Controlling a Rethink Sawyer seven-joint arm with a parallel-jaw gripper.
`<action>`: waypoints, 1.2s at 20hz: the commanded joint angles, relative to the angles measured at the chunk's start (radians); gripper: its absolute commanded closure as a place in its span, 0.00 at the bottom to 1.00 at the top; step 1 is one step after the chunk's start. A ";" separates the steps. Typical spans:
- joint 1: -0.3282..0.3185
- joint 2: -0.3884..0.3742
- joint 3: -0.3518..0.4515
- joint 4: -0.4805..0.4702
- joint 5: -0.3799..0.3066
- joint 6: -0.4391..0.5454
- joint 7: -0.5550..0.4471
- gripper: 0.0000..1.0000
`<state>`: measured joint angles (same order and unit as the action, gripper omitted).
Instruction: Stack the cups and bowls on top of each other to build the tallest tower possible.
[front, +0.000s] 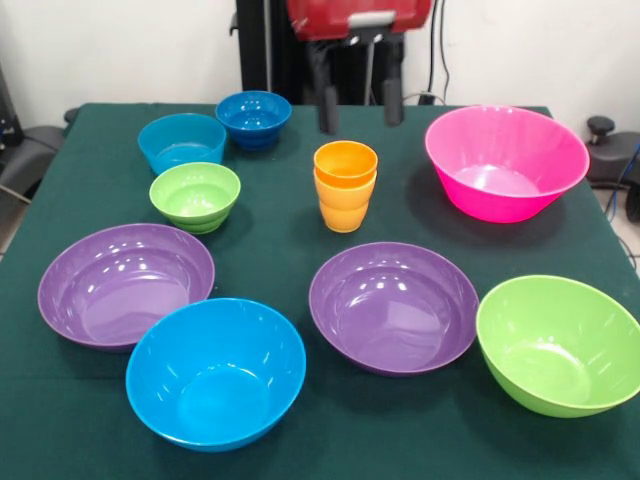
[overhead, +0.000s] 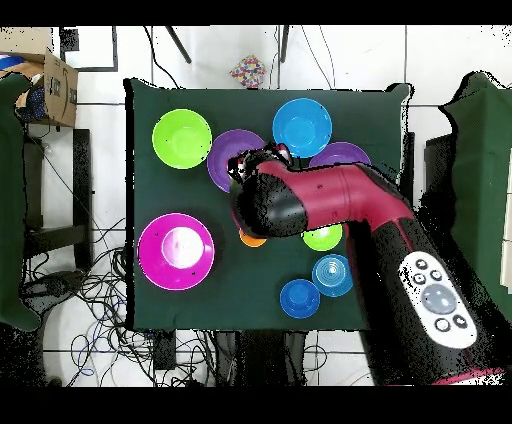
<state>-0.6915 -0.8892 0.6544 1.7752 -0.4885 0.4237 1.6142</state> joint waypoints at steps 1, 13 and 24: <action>-0.037 0.128 0.076 -0.090 -0.109 0.188 -0.366 0.00; -0.138 0.152 0.163 -0.090 -0.156 0.248 -0.401 0.00; -0.172 0.140 0.201 -0.090 -0.181 0.286 -0.410 0.00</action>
<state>-0.8704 -0.7623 0.8177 1.7163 -0.5727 0.5842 1.5357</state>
